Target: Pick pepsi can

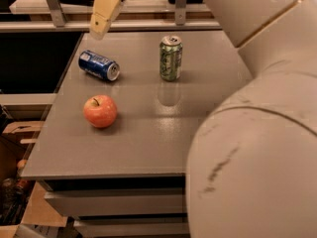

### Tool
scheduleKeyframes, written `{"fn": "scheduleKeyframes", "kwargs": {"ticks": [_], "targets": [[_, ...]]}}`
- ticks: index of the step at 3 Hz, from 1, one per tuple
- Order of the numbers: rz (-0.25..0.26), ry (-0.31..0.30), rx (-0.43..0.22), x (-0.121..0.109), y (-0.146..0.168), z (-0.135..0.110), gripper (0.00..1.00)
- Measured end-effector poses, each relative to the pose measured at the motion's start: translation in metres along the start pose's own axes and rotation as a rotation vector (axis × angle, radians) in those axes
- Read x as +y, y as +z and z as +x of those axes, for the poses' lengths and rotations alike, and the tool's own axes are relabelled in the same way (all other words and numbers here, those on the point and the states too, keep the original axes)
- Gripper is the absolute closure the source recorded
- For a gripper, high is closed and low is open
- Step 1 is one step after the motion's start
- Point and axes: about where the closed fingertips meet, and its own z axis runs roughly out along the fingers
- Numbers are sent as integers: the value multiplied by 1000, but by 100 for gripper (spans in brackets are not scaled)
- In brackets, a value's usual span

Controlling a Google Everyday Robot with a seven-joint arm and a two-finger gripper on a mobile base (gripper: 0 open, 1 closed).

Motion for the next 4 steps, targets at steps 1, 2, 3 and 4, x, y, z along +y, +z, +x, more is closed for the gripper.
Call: {"fn": "scheduleKeyframes", "kwargs": {"ticks": [1, 2, 3, 4], "targets": [[-16, 99, 31, 4, 22, -17, 0], [-18, 208, 76, 9, 46, -28, 0], [-21, 275, 123, 19, 72, -40, 0], [-28, 310, 159, 30, 94, -52, 0]]}}
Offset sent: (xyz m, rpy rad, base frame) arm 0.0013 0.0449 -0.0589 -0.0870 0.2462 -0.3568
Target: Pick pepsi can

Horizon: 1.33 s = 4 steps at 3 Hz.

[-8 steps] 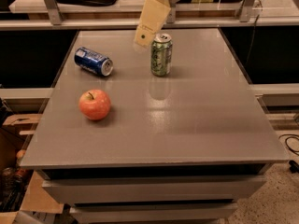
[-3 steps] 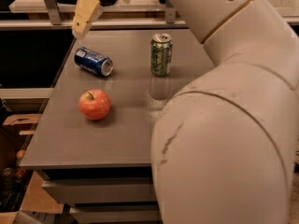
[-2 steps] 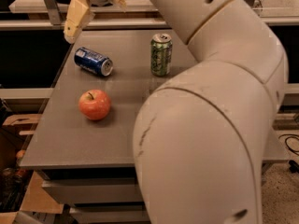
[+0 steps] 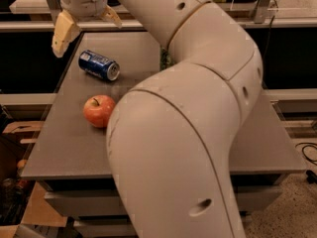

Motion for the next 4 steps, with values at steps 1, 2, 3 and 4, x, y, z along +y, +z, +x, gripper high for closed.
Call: {"fn": "scheduleKeyframes", "kwargs": {"ticks": [1, 2, 3, 4], "targets": [[-14, 22, 27, 10, 22, -11, 0], [-34, 41, 41, 12, 43, -16, 0], [-57, 63, 54, 9, 61, -12, 0], [-76, 79, 67, 5, 74, -4, 0]]}}
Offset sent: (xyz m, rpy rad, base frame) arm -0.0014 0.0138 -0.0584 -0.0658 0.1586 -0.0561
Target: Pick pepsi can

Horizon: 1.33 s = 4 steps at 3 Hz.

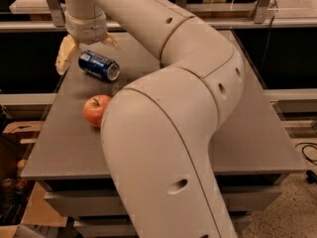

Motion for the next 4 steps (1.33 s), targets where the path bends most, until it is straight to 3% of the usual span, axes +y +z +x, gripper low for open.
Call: {"fn": "scheduleKeyframes", "kwargs": {"ticks": [1, 4], "targets": [[-13, 2, 12, -5, 12, 5, 0], [-41, -2, 46, -15, 33, 10, 64]]}}
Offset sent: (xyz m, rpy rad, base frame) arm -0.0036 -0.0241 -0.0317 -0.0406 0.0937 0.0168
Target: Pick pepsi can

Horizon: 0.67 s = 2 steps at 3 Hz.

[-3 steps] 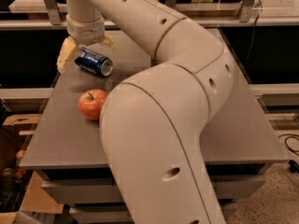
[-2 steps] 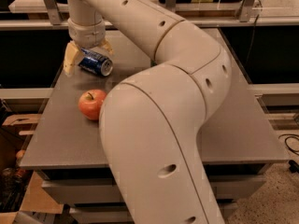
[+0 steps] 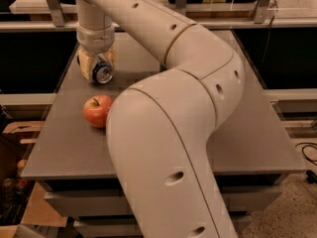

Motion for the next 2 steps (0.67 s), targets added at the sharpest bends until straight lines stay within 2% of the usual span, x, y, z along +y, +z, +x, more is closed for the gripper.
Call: {"fn": "scheduleKeyframes", "kwargs": {"ticks": [1, 2], "targets": [[3, 0, -10, -3, -6, 0, 88], [11, 39, -25, -4, -26, -1, 100]]}}
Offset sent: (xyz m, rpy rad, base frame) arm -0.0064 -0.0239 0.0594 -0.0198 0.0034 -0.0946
